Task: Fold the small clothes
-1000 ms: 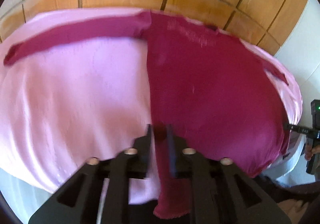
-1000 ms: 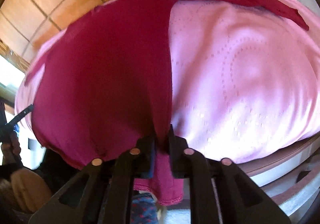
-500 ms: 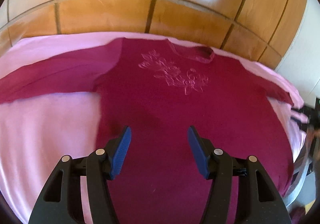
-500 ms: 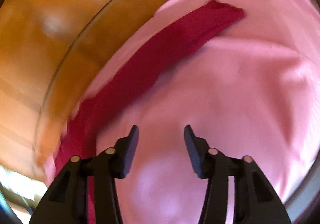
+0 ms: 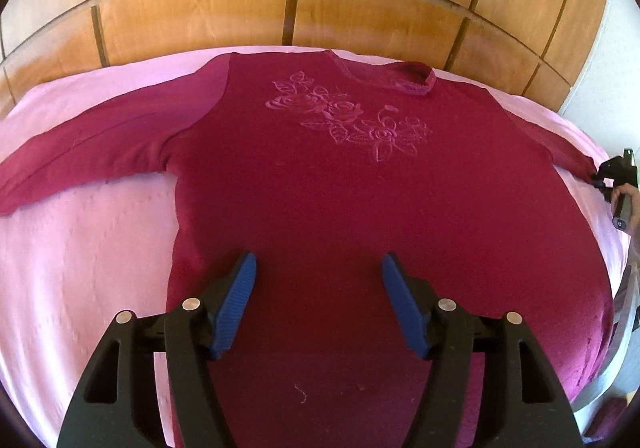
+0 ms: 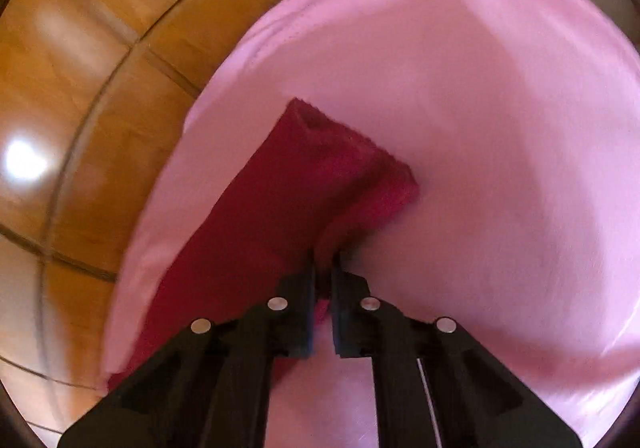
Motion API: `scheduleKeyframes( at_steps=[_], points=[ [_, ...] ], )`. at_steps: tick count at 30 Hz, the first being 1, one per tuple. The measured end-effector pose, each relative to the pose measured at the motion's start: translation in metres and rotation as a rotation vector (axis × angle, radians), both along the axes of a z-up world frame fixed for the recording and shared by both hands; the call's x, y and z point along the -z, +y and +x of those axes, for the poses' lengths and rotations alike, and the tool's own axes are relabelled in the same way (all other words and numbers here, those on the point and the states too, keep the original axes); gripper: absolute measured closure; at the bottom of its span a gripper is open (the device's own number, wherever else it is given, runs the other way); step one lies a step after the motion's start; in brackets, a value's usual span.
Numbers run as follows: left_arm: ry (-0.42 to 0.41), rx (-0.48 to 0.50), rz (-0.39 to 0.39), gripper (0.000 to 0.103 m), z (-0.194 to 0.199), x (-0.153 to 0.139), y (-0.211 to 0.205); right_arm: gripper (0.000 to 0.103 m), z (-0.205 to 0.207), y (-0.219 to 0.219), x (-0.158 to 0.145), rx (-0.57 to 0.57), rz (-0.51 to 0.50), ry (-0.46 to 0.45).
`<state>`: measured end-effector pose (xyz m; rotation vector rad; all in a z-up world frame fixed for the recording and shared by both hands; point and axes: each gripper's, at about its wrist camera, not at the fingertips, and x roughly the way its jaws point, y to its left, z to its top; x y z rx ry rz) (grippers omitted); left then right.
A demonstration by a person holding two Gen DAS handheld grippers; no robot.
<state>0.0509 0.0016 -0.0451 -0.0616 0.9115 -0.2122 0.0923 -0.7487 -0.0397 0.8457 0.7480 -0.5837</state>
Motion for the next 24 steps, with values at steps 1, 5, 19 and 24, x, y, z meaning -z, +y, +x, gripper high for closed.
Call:
scheduleKeyframes(
  at_steps=[1, 5, 19, 24],
  points=[
    [0.0, 0.002, -0.003, 0.038, 0.0, 0.0, 0.001, 0.099, 0.003, -0.001, -0.003, 0.0, -0.039, 0.03],
    [0.001, -0.007, -0.022, 0.036, 0.002, -0.001, 0.002, 0.098, 0.018, 0.033, -0.012, -0.041, -0.127, 0.064],
    [-0.012, -0.047, -0.022, 0.013, 0.008, -0.005, -0.001, 0.098, 0.082, 0.223, -0.042, -0.526, -0.324, -0.02],
    [-0.001, -0.073, -0.016, 0.01, 0.013, -0.004, -0.002, 0.098, 0.103, 0.31, -0.033, -0.698, -0.318, -0.04]
  ],
)
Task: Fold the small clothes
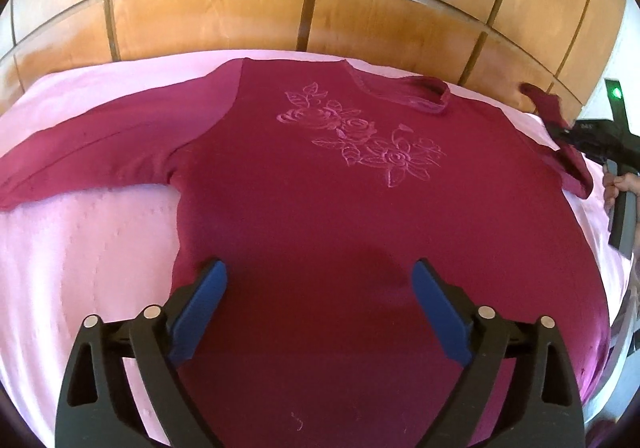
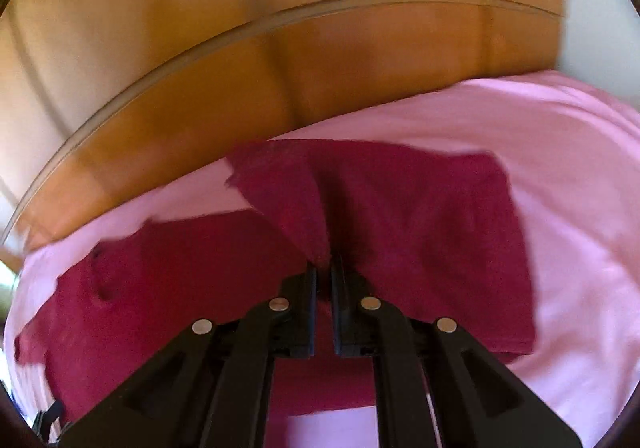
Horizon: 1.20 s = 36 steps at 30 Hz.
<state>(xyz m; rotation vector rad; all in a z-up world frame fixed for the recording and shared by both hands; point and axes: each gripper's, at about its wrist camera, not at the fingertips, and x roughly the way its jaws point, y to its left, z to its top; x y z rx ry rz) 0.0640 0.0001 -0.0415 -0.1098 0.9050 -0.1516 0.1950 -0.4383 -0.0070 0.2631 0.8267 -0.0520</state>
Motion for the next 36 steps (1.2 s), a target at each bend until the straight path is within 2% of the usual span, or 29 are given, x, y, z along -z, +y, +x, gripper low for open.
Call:
scheduleKeyframes(
  at_steps=[7, 15, 18, 21, 23, 24, 26, 28, 31, 32, 34, 36],
  points=[
    [-0.007, 0.012, 0.068, 0.004, -0.001, 0.006, -0.01, 0.098, 0.01, 0.105, 0.016, -0.186, 0.016, 0.018],
    [-0.015, 0.002, 0.063, 0.004, -0.004, 0.008, -0.011, 0.098, -0.007, 0.184, 0.04, -0.313, 0.058, 0.064],
    [-0.015, 0.001, 0.064, 0.004, -0.005, 0.008, -0.012, 0.097, -0.014, 0.205, 0.04, -0.334, 0.05, 0.066],
    [-0.011, -0.002, 0.055, 0.004, -0.006, 0.008, -0.012, 0.086, -0.017, 0.209, 0.036, -0.343, 0.047, 0.058],
    [-0.009, -0.003, 0.05, 0.004, -0.005, 0.009, -0.011, 0.059, -0.022, 0.205, 0.03, -0.355, 0.066, 0.047],
    [-0.009, -0.001, 0.05, 0.004, -0.006, 0.008, -0.011, 0.056, -0.025, 0.205, 0.028, -0.356, 0.068, 0.04],
    [-0.01, 0.004, 0.043, 0.004, -0.005, 0.006, -0.01, 0.043, -0.038, 0.201, 0.021, -0.364, 0.064, 0.012],
    [-0.007, 0.008, 0.006, 0.004, -0.006, 0.002, -0.007, 0.033, -0.055, 0.192, 0.015, -0.367, 0.075, -0.007],
    [-0.022, 0.017, -0.139, 0.008, -0.005, -0.012, 0.002, 0.028, -0.083, 0.17, 0.012, -0.353, 0.082, -0.02],
    [-0.027, 0.023, -0.169, 0.009, -0.003, -0.016, 0.002, 0.027, -0.09, 0.162, 0.013, -0.341, 0.084, -0.019],
    [-0.031, 0.053, -0.229, 0.02, 0.007, -0.025, 0.0, 0.026, -0.106, 0.141, 0.016, -0.301, 0.086, -0.014],
    [-0.009, 0.088, -0.287, 0.024, 0.021, -0.03, -0.008, 0.026, -0.117, 0.121, 0.019, -0.257, 0.087, -0.013]
  ],
)
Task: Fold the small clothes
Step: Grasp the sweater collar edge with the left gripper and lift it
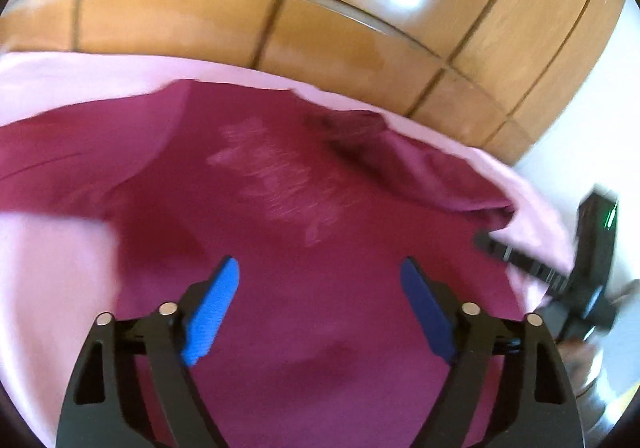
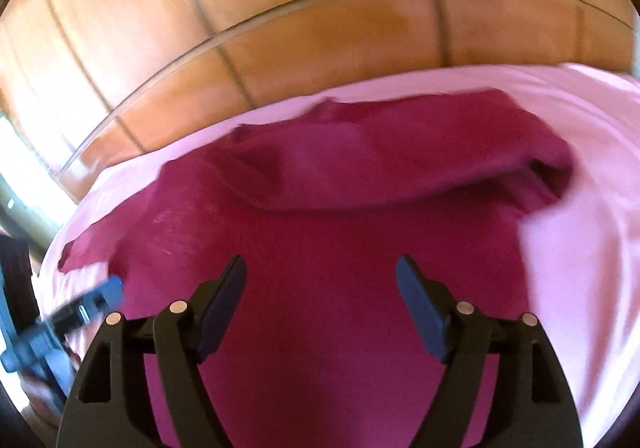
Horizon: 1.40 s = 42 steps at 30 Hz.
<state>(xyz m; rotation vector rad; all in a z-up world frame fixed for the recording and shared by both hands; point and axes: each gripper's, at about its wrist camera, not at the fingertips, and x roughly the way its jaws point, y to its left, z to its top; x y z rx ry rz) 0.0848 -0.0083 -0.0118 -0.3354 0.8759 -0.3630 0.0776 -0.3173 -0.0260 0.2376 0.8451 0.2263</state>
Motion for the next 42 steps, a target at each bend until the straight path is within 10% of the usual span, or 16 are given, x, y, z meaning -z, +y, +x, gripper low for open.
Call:
scheduleKeyframes(
  at_steps=[13, 17, 31, 42],
  points=[
    [0.263, -0.089, -0.218, 0.027, 0.135, 0.01, -0.054, 0.024, -0.025, -0.051, 0.018, 0.09, 0.108, -0.003],
    [0.316, -0.118, -0.146, 0.096, 0.154, 0.019, -0.068, 0.024, -0.026, -0.053, 0.021, 0.093, 0.134, -0.014],
    [-0.036, -0.112, -0.172, 0.097, 0.11, -0.073, -0.01, 0.013, 0.035, -0.079, -0.006, 0.074, 0.451, -0.087],
    [0.14, -0.239, 0.033, 0.098, 0.093, 0.031, 0.029, 0.013, 0.034, -0.081, 0.018, 0.138, 0.326, 0.01]
  ],
)
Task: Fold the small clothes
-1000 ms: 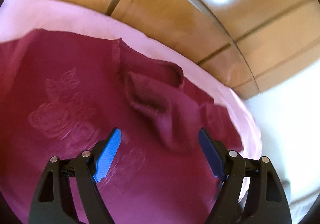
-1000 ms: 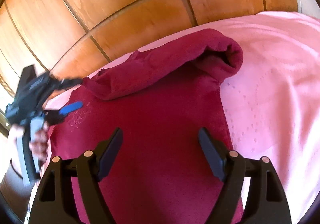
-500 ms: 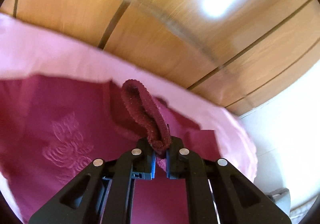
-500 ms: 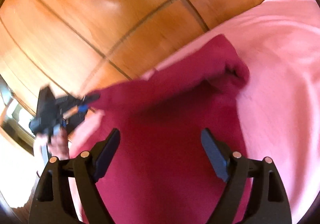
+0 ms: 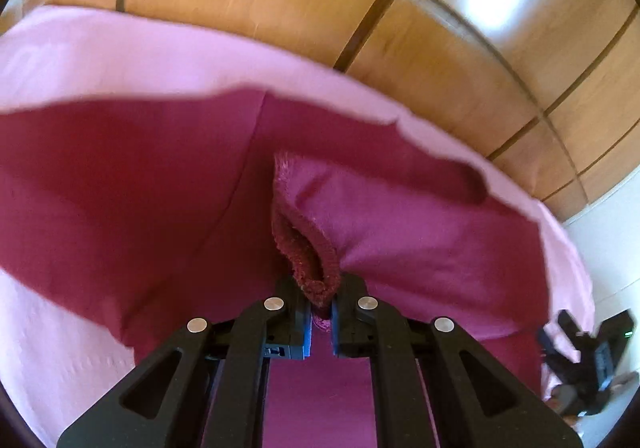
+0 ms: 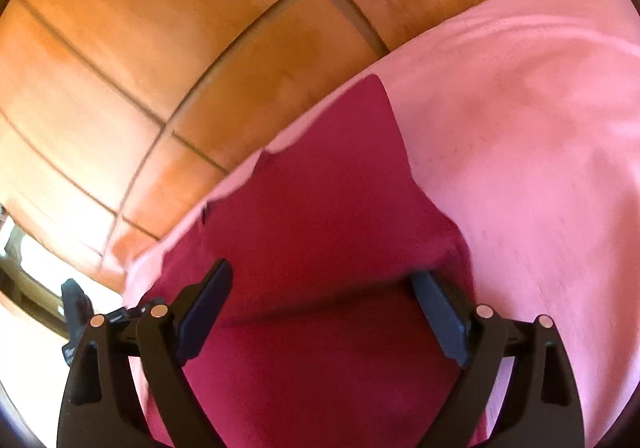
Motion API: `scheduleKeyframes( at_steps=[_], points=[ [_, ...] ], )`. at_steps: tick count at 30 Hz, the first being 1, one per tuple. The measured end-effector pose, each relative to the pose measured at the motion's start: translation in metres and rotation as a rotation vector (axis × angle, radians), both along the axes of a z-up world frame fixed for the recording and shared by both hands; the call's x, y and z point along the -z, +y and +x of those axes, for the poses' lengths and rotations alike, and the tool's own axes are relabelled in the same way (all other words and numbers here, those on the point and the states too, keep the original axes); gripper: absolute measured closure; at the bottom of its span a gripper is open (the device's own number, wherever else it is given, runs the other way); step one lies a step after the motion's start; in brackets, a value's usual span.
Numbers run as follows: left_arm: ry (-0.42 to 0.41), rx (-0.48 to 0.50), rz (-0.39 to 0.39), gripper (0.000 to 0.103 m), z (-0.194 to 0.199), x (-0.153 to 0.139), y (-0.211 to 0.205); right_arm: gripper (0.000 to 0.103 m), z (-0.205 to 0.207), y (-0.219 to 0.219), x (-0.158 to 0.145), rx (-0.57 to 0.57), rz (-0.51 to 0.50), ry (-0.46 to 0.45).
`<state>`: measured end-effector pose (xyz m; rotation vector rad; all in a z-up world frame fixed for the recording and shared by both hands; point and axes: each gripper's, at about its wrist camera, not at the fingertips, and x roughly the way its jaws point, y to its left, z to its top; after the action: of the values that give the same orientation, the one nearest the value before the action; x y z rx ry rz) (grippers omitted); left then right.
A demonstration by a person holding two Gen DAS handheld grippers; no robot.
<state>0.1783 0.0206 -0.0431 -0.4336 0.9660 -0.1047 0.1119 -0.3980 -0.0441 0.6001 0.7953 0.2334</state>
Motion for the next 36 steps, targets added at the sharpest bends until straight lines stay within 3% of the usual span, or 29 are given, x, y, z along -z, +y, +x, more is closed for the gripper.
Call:
scheduleKeyframes(
  at_steps=[4, 10, 14, 18, 19, 22, 27, 30, 33, 36],
  points=[
    [-0.042, 0.002, -0.036, 0.098, -0.005, -0.005, 0.004, 0.014, -0.023, 0.012, -0.019, -0.099, -0.081, 0.014],
    [-0.106, 0.013, -0.03, 0.097, -0.007, -0.021, 0.005, 0.014, -0.016, 0.045, -0.065, -0.131, -0.202, -0.13],
    [-0.161, 0.004, 0.037, 0.098, -0.006, -0.033, 0.006, 0.016, 0.019, 0.07, -0.044, -0.107, -0.321, -0.076],
    [-0.069, -0.008, 0.143, 0.094, 0.004, -0.012, 0.009, 0.017, 0.037, 0.082, -0.002, -0.083, -0.422, 0.031],
    [-0.035, -0.011, 0.137, 0.093, 0.007, -0.002, 0.011, 0.016, 0.035, 0.085, 0.004, -0.073, -0.447, 0.01],
    [-0.065, -0.013, 0.136, 0.092, 0.003, 0.001, 0.014, 0.015, 0.032, 0.089, 0.008, -0.064, -0.491, -0.007],
    [-0.071, -0.065, 0.08, 0.081, -0.013, -0.008, 0.025, 0.01, 0.029, 0.096, 0.011, -0.069, -0.542, -0.006],
    [-0.081, -0.093, 0.071, 0.08, -0.031, -0.017, 0.039, 0.007, 0.029, 0.099, 0.011, -0.063, -0.567, 0.004],
    [-0.082, -0.143, 0.035, 0.08, -0.057, -0.024, 0.065, 0.002, 0.033, 0.103, 0.013, -0.072, -0.566, 0.009],
    [-0.075, -0.259, 0.001, 0.08, -0.087, -0.028, 0.113, 0.002, 0.033, 0.102, 0.011, -0.075, -0.563, 0.004]
  ],
)
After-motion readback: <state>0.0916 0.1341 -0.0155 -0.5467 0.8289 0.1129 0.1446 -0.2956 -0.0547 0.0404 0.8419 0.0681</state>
